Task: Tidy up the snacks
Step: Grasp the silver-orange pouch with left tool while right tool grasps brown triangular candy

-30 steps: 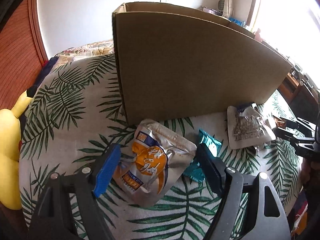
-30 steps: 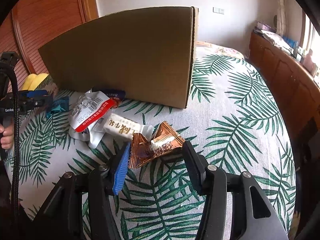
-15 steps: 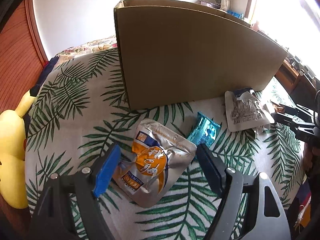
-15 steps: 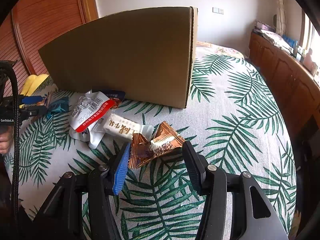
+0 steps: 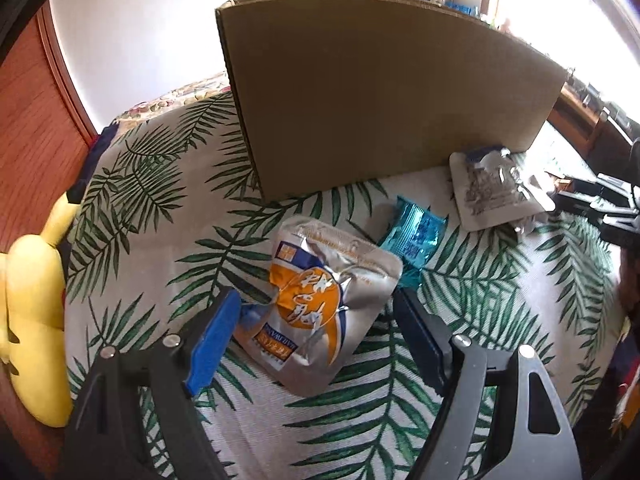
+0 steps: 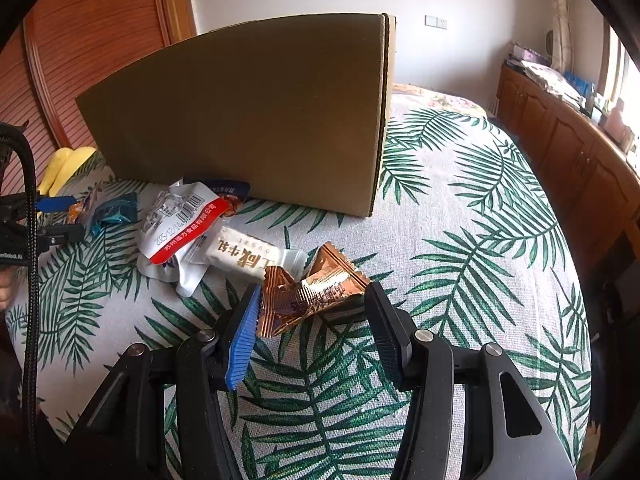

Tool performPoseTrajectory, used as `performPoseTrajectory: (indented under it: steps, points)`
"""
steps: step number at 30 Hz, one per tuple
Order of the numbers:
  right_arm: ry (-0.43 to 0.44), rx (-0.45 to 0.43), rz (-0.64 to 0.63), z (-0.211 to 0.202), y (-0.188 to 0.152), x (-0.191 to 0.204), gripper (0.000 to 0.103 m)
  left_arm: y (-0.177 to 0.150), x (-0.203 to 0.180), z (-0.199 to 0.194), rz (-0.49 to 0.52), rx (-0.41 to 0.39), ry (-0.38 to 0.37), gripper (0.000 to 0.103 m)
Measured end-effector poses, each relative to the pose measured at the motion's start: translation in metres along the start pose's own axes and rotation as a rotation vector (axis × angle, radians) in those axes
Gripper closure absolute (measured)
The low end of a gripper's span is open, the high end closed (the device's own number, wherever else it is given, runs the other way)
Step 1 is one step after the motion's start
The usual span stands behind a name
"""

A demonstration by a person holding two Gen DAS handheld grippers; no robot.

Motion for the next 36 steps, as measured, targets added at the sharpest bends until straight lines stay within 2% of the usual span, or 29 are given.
performPoseTrajectory:
  steps: [2,5,10,11,17,19,21,25,30,31,34,36]
  points:
    - [0.000,0.000,0.000,0.000,0.000,0.000,0.050,-0.003,0.001,0.000,0.010,-0.001,0.011,0.025]
    - [-0.001,0.000,-0.001,0.000,0.000,0.000,0.050,-0.004,0.003,-0.002,0.009,-0.008,0.004,0.032]
    - [0.000,0.000,-0.001,0.000,0.000,-0.001,0.050,-0.003,0.001,-0.015,0.036,-0.070,0.016,0.060]
    - [-0.002,0.000,-0.001,0.000,0.000,-0.001,0.050,-0.002,-0.001,-0.019,0.041,-0.083,0.015,0.063]
    - [-0.010,0.004,-0.009,0.001,0.000,0.000,0.049,0.004,-0.003,-0.017,0.046,-0.072,0.031,0.062]
    - [-0.013,0.005,-0.012,0.001,0.000,0.001,0.049,0.007,-0.003,-0.013,0.049,-0.058,0.028,0.057]
    - [-0.016,0.006,-0.015,0.001,0.000,0.002,0.049,0.011,-0.002,-0.008,0.045,-0.040,0.020,0.047]
    - [-0.018,0.005,-0.015,0.001,0.000,0.003,0.049,0.020,0.003,0.008,0.050,-0.011,0.033,0.043]
    - [-0.012,0.002,-0.008,0.000,0.000,0.002,0.049,0.028,0.007,0.016,0.013,0.008,-0.010,0.042]
    - [-0.011,0.002,-0.008,0.000,0.000,0.002,0.049,0.029,0.009,0.017,-0.005,0.009,-0.031,0.042]
    - [-0.010,0.003,-0.008,0.000,0.000,0.001,0.049,0.031,0.014,0.015,-0.016,-0.011,-0.021,0.062]
    - [-0.006,0.001,-0.006,0.000,0.000,0.001,0.049,0.031,0.017,0.013,-0.030,-0.012,-0.031,0.065]
Point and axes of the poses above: each gripper's, at about its wrist camera, not at the fingertips, and z roughly the way its jaws point, x to its left, y to its top, the point moved 8 cm from there along z, roughly the way its jaws point, and after that the axes turned 7 degrees about -z, right-handed, at the moved point
